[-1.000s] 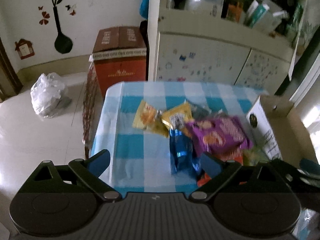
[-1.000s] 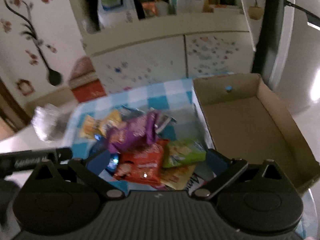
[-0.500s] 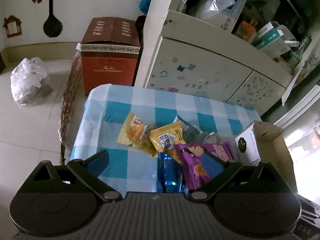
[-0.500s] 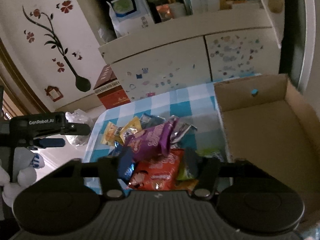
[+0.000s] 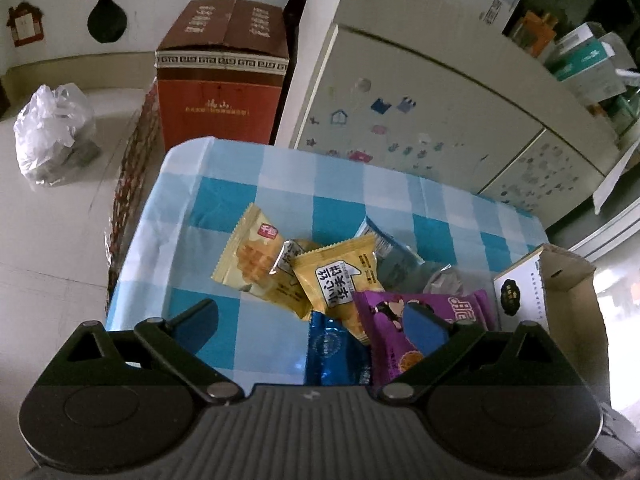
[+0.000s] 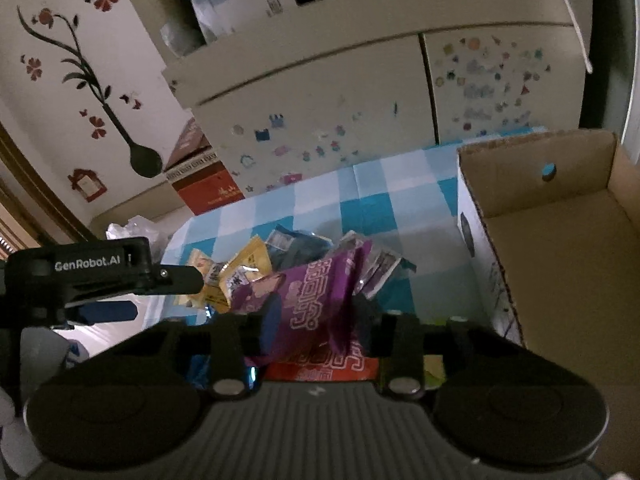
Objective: Organize snacks
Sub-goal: 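Reach the right tool down to the purple snack bag and close it, then lift the purple snack bag up from the pile with the right tool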
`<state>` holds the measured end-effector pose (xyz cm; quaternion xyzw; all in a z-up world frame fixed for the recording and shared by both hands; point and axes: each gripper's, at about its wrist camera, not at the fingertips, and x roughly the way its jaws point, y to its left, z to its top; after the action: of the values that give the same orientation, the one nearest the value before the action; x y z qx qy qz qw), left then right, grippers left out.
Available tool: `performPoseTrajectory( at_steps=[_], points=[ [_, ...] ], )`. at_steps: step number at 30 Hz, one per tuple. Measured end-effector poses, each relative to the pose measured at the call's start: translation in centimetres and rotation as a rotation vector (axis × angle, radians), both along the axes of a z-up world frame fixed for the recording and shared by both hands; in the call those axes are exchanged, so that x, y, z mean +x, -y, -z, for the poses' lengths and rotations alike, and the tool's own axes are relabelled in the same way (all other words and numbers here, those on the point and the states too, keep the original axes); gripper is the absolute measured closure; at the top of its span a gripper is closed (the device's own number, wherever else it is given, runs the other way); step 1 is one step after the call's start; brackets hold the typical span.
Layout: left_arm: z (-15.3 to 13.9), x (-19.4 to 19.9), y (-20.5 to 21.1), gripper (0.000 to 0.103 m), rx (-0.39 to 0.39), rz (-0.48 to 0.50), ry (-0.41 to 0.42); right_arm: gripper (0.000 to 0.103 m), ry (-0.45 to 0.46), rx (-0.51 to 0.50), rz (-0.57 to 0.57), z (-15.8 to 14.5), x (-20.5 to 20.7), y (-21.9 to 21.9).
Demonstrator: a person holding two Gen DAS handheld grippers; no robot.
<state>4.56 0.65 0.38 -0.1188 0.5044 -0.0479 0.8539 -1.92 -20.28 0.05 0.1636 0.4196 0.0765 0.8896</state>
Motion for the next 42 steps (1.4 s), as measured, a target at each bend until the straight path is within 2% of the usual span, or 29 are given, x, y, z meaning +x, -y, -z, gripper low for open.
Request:
performPoseTrajectory(
  at_steps=[2,5,9,14,16,22,27,30,33,38,42],
  points=[
    [0.4,0.2,0.3,0.003,0.02,0.006,-0.004,0.08,-0.013,0.003,-0.011,0.4,0.0,-0.1],
    [1.2,0.2,0.5,0.003,0.059,0.004,-0.018,0.084,-0.004,0.001,-0.055,0.2,-0.6,-0.5],
    [2.0,-0.1,-0.3,0.002,0.057,-0.022,-0.052,0.088,0.006,0.0,-0.151,-0.1,-2.0,-1.5],
    [2.7,-0.7,-1.1,0.0,0.089,-0.017,-0.06,0.089,-0.034,-0.011,-0.328,0.1,-3.8,-3.6],
    [2.5,-1.0,-1.3,0.0,0.086,-0.009,-0.066,0.088,-0.025,-0.038,-0.352,-0.2,-4.3,-3.9],
    [2.0,-1.8,-1.6,0.0,0.144,0.026,-0.055,0.083,0.039,-0.01,-0.31,-1.8,-4.2,-2.3],
    [2.1,-1.3,-1.9,0.0,0.129,-0.007,-0.06,0.063,0.084,0.002,-0.219,-1.5,-2.5,-1.7],
    [2.7,-0.9,-1.8,0.0,0.128,-0.026,-0.07,0.061,0.071,-0.008,-0.167,-0.5,-1.8,-1.7],
    [2.8,-0.7,-1.8,0.0,0.12,-0.036,-0.074,0.061,0.037,-0.022,-0.207,0.6,-1.5,-2.7],
    [2.6,-1.1,-1.3,0.0,0.163,-0.006,-0.054,0.057,0.022,-0.057,-0.323,1.2,-2.3,-4.7],
    [2.5,-1.5,-1.4,0.0,0.155,0.027,-0.061,0.055,0.001,-0.017,-0.364,1.3,-3.0,-4.7]
  ],
)
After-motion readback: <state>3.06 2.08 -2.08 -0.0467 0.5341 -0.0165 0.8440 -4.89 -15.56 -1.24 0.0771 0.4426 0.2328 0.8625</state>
